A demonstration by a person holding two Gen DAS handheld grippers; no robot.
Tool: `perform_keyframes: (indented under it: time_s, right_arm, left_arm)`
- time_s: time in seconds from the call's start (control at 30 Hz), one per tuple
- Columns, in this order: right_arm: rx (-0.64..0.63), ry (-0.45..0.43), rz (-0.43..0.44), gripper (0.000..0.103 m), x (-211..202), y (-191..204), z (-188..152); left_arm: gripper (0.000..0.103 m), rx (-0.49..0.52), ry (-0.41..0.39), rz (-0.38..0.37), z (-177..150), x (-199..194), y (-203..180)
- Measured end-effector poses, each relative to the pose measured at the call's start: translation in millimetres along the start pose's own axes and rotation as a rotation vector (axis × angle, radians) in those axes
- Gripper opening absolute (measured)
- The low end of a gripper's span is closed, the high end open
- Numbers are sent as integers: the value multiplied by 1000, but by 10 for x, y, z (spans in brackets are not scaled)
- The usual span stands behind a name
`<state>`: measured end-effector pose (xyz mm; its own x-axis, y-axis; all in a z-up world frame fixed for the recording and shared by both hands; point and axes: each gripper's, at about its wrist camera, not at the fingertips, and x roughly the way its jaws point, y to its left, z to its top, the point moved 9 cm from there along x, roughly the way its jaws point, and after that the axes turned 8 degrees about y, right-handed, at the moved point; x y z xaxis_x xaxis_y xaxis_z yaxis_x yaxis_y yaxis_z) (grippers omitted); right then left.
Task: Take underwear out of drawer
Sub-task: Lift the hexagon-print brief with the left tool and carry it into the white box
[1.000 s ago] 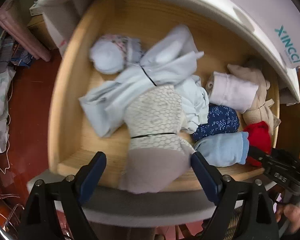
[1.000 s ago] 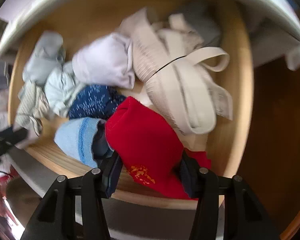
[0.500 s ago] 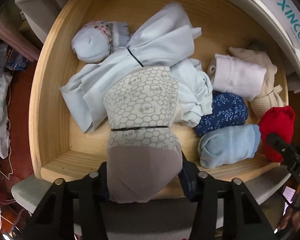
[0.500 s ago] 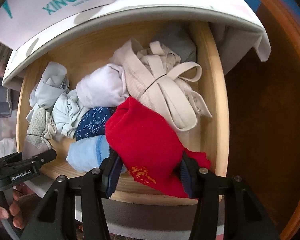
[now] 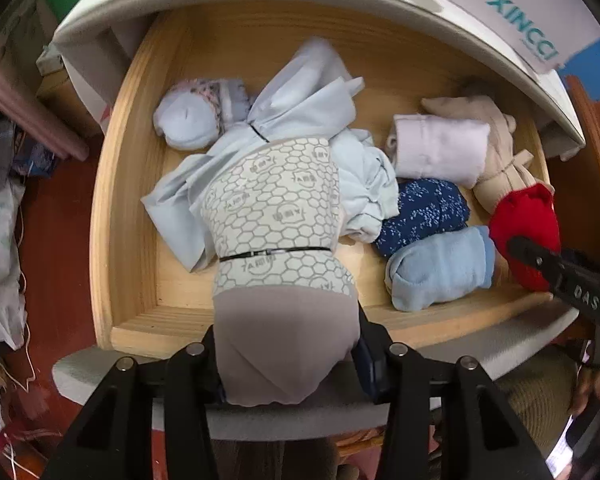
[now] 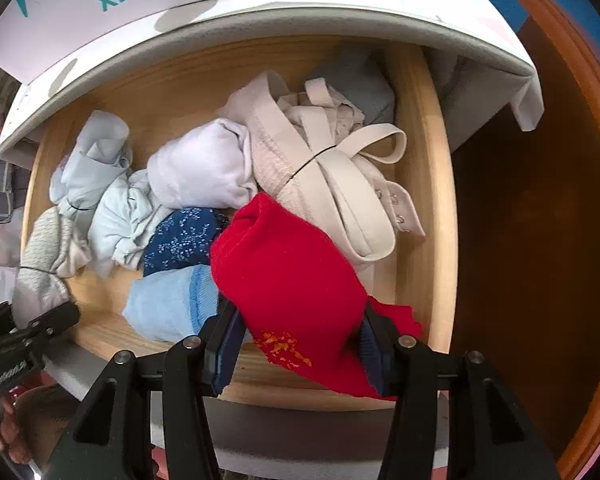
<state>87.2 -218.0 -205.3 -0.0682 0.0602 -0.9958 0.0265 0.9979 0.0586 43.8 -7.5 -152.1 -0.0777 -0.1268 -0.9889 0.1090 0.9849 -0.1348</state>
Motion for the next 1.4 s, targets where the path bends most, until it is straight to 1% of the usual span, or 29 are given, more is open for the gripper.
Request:
perform_keyframes:
  time_s: [0.07,0.13,0.2,0.3,0.4,0.57,0.63,0.7,0.73,0.8,0.83,0.9,0.93,1.07,1.17,1.23,1.3,1.33,1.4]
  right_arm:
    - [-8,-7,-22,48,-35,-1,-12]
    - [-16,-15,-36,48,-81,5,-27]
    - [-15,-17,-42,48,-91,11,-24]
    - [-13,-34,-49,48,-106,33,-5]
    - [-17,-49,-64,48,-100,41,8]
    - [-15,-54,-71,48,-111,36,20]
    - [-18,-51,-72,48,-117,44,24]
    - [-22,-50,-76,48,-125,52,27]
    - [-23,-51,-78,48,-123,57,29]
    - [-25,-49,-77,48,-117,63,29]
    - [-23,-47,-75,48,-122,65,31]
    - [-17,-42,-70,48,-121,63,35]
    - [-16,-42,-70,48,-120,61,36]
    - [-24,-45,-78,48,-126,63,39]
    - [-17,-46,-70,48,-120,61,41]
    - [-12,-46,-64,48,-120,50,43]
    - [-12,-46,-59,48,-123,46,49]
    - [-12,-47,-54,48,-123,47,49]
    - [-10,-45,-38,48,-118,43,47]
  left_arm:
    - [47,19,-11,-6,-59,-48,-58]
    - [47,42,-26,-4,-41,-127,6]
    - [48,68,-48,4,-90,-167,-60]
    - [47,102,-94,-5,-112,-309,-49]
    - [47,102,-115,-34,-109,-425,-31]
    - [47,131,-175,-43,-65,-676,-9]
    - [47,148,-213,-51,-35,-871,-11]
    - [47,161,-268,-70,23,-1132,-23]
    - [47,169,-307,-75,69,-1319,-30]
    - [47,187,-374,-69,180,-1600,-65]
    - [47,197,-417,-59,262,-1814,-73]
    - [47,212,-466,-46,383,-2069,-86]
    - [47,223,-508,-35,498,-2264,-103]
    - [48,243,-589,-17,879,-2703,-146]
    - [48,264,-617,24,1221,-2850,-214]
    - [48,255,-617,33,1469,-2876,-246]
    - [48,256,-598,25,1645,-2839,-299]
    - [48,257,-592,40,1778,-2810,-328]
    - [48,269,-578,66,1908,-2750,-357]
